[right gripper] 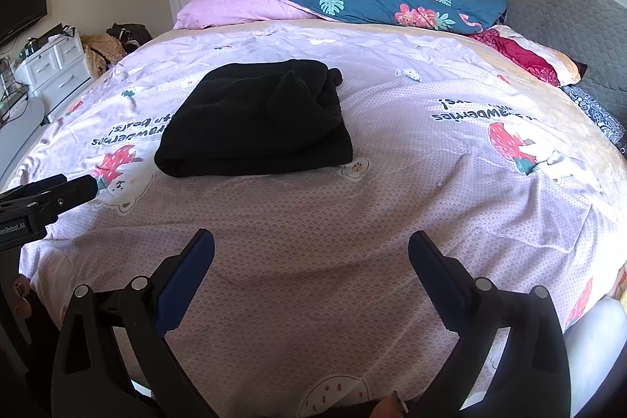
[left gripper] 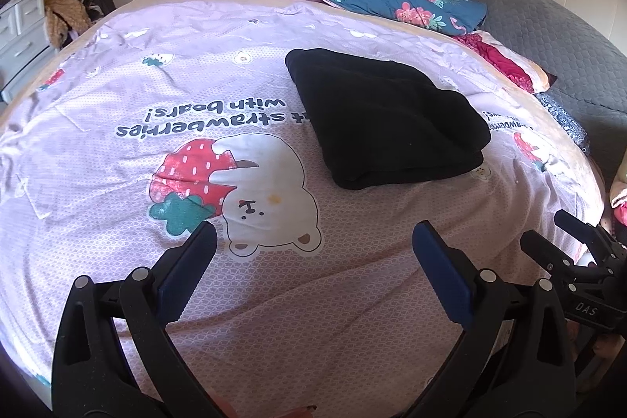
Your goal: Fold small clothes
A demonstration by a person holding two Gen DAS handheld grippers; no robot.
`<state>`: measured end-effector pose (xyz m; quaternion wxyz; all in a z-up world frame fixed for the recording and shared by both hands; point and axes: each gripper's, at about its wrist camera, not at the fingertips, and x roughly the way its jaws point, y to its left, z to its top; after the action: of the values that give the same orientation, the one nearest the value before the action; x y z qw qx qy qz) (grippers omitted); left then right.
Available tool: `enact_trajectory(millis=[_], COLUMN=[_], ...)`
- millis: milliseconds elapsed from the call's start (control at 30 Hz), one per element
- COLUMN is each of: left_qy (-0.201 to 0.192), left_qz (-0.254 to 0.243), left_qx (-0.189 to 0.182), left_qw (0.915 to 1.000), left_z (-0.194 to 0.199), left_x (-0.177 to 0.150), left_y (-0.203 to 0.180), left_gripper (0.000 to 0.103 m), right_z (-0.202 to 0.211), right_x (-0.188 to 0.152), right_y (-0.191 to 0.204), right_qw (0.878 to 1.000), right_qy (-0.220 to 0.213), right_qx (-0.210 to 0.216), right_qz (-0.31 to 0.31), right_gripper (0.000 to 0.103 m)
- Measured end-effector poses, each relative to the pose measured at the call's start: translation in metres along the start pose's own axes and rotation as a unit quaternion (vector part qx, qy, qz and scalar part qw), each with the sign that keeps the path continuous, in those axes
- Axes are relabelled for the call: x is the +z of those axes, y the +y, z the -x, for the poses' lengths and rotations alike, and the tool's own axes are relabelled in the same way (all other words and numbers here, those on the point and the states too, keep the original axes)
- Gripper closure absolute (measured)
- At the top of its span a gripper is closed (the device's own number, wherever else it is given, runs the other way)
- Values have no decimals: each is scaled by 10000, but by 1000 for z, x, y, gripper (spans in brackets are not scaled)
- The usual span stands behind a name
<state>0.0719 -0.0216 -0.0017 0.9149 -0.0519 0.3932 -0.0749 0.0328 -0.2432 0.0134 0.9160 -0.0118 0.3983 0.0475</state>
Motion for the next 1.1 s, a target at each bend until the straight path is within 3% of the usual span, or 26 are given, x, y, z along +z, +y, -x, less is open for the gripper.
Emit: enact_trajectory(millis=[1100], left_qy=[56], left_qz=[-65], left_qx=[57], left_qw=[9999], left_z=[-1], left_x=[-1], left_y=[-4], left_gripper=[9], right_z=[-4], right_x=[-4], right_y=[-5], right_qw=[10000], right_qy=[44], right_qx=[-21], right_qz=[-47], right_gripper=[4])
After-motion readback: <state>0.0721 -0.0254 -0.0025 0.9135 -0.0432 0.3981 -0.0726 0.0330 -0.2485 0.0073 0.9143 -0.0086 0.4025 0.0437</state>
